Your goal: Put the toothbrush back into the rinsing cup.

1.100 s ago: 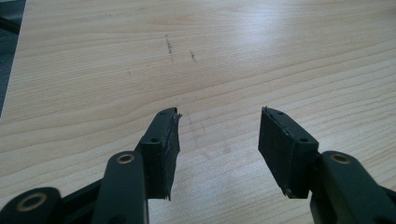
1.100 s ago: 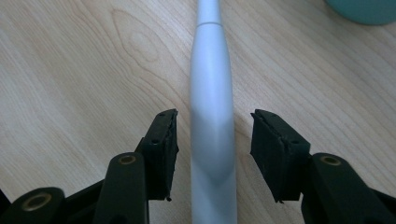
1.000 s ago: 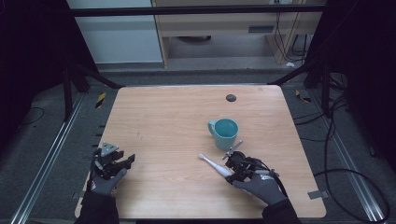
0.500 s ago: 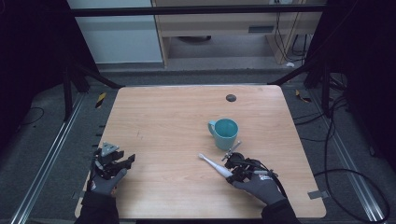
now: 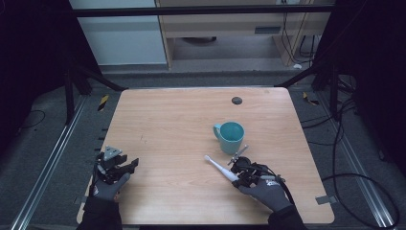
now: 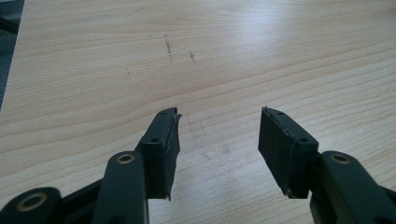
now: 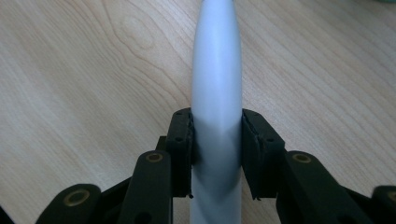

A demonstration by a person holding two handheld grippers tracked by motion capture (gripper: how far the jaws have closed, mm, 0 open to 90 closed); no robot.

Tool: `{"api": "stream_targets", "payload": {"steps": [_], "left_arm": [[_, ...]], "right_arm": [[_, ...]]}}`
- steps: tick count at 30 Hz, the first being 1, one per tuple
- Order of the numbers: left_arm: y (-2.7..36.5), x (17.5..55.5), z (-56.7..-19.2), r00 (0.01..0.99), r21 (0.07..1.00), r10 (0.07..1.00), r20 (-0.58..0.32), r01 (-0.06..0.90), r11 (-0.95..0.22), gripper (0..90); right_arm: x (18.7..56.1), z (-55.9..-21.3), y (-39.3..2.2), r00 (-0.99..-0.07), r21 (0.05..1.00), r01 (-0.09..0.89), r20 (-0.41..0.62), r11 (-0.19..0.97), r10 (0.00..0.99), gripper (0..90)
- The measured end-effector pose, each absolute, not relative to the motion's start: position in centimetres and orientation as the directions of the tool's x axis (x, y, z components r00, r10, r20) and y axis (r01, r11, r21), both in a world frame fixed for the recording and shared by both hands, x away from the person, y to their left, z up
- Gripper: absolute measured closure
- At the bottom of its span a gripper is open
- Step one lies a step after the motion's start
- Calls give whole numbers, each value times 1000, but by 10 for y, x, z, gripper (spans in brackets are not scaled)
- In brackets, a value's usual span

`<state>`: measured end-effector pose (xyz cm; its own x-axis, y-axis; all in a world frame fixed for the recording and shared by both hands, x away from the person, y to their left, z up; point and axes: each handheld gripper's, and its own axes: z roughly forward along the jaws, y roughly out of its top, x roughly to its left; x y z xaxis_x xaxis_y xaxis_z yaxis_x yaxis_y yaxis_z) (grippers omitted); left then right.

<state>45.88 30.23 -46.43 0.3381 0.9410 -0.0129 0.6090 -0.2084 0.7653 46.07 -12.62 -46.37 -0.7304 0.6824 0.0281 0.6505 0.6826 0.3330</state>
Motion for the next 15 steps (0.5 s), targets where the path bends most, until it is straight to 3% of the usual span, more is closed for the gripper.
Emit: {"api": "stream_targets", "payload": {"steps": [15], "left_arm": [[302, 458, -464, 330, 772, 944, -10, 602, -202, 474]], "right_arm": [[455, -424, -124, -723, 611, 578, 75, 541, 687, 663]]}}
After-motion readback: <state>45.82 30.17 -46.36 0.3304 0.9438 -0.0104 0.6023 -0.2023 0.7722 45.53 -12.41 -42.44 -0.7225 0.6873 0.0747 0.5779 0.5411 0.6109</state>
